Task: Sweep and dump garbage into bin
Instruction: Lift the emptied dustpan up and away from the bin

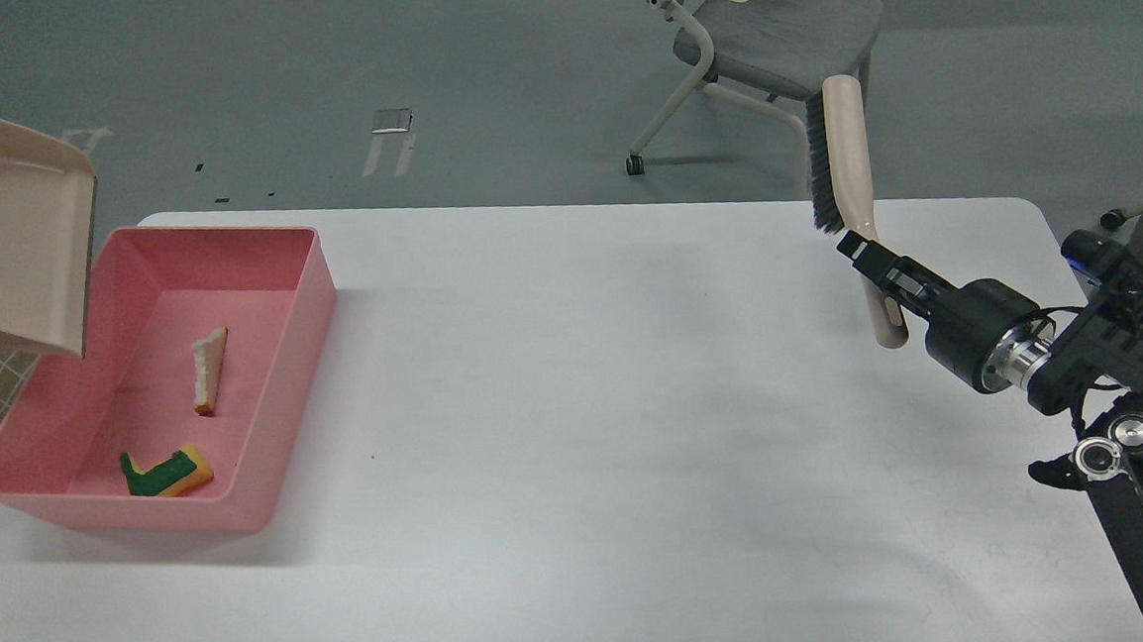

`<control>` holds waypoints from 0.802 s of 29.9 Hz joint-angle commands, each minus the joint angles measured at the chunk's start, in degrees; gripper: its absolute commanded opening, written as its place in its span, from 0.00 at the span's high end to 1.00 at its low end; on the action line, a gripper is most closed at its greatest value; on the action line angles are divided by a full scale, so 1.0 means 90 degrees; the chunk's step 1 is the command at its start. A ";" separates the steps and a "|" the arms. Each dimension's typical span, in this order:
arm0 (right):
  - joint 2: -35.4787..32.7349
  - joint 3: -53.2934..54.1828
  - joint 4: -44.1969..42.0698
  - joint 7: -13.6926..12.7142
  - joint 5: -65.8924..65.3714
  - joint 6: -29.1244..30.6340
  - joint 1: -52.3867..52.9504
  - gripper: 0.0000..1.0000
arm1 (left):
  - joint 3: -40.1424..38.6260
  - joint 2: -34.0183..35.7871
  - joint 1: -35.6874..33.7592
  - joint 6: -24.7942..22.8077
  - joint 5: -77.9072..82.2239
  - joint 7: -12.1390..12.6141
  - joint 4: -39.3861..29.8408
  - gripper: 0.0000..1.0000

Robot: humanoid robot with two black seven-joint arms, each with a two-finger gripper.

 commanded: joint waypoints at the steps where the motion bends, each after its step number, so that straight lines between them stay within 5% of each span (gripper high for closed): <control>1: 0.0006 -0.0001 -0.0001 0.0003 0.0000 0.0000 0.0004 0.75 | -0.0005 -0.0009 -0.0016 -0.0012 -0.0055 0.0000 -0.0003 1.00; 7: 0.0006 -0.0001 0.0008 0.0003 0.0000 0.0000 0.0004 0.75 | -0.0014 -0.0029 -0.0113 -0.0481 -0.0514 0.0000 -0.0003 1.00; 17: 0.0045 -0.0001 -0.0011 0.0003 0.0000 0.0000 0.0091 0.75 | -0.0121 0.0137 -0.0445 -0.2342 -0.1715 0.0000 -0.0023 1.00; 24: 0.0036 -0.0001 -0.0011 0.0003 0.0000 0.0000 0.0091 0.75 | -0.0092 0.0157 -0.0445 -0.2342 -0.1715 0.0000 -0.0579 1.00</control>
